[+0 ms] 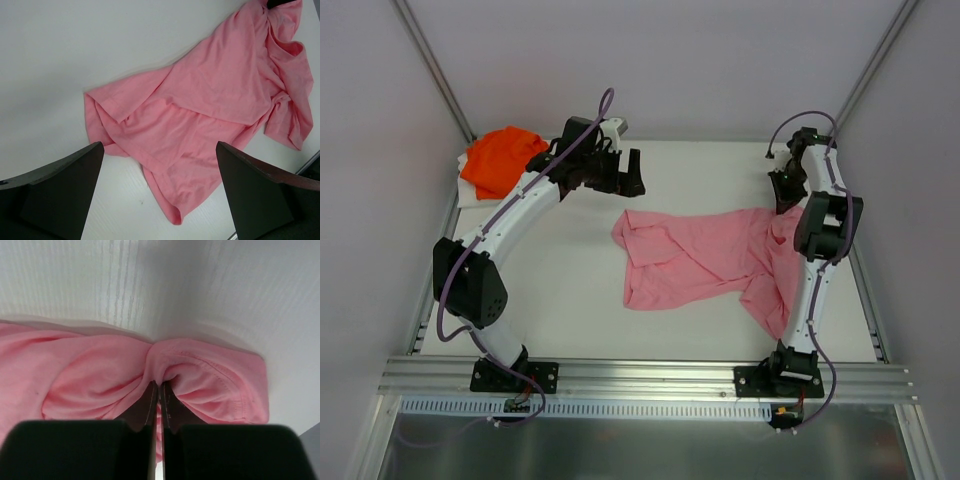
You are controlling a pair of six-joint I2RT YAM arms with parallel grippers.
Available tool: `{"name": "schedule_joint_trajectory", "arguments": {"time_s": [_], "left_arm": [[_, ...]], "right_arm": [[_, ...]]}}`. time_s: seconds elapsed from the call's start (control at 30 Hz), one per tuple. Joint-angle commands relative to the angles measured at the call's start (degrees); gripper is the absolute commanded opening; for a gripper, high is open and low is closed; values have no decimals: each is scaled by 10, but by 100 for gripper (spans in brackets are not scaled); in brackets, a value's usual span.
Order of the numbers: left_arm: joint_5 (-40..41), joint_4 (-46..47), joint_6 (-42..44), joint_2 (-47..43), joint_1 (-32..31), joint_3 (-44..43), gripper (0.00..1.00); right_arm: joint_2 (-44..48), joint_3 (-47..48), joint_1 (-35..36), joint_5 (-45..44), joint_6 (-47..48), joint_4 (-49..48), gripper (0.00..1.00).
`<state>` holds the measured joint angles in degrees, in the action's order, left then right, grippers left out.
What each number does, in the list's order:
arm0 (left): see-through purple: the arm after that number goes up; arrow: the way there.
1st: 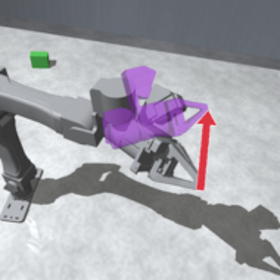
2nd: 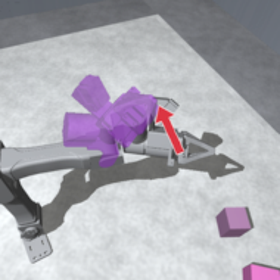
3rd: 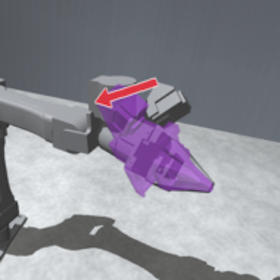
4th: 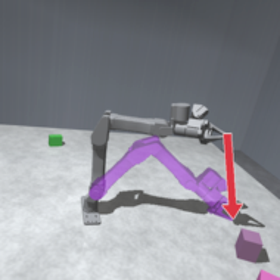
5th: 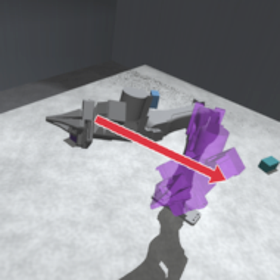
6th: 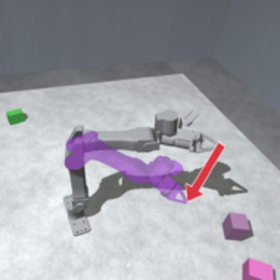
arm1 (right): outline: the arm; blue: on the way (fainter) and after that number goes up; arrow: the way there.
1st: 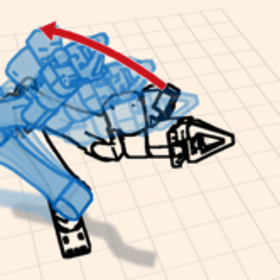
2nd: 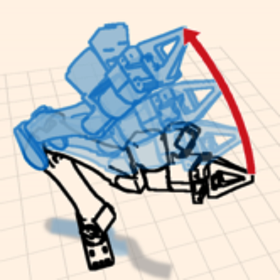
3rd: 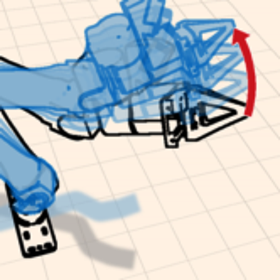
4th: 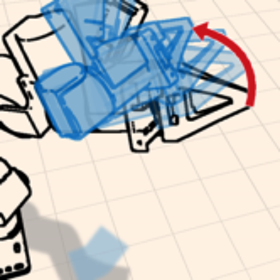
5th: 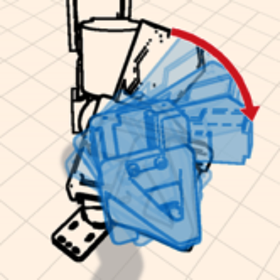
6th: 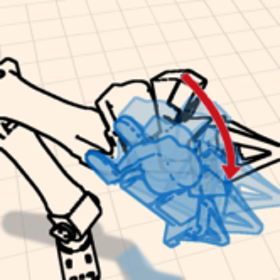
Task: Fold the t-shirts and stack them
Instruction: Flatten out the tshirt
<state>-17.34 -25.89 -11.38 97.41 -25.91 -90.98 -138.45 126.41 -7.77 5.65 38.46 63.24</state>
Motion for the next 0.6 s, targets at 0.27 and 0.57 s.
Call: {"name": "schedule_joint_trajectory", "arguments": {"time_s": [0.27,0.57], "left_arm": [[11,-6,-8,-2,-4,-17,99],[-8,28,-8,-5,-4,14,99]], "right_arm": [[94,-37,-37,-12,-15,45,0],[317,-234,-122,-28,15,69,0]]}}
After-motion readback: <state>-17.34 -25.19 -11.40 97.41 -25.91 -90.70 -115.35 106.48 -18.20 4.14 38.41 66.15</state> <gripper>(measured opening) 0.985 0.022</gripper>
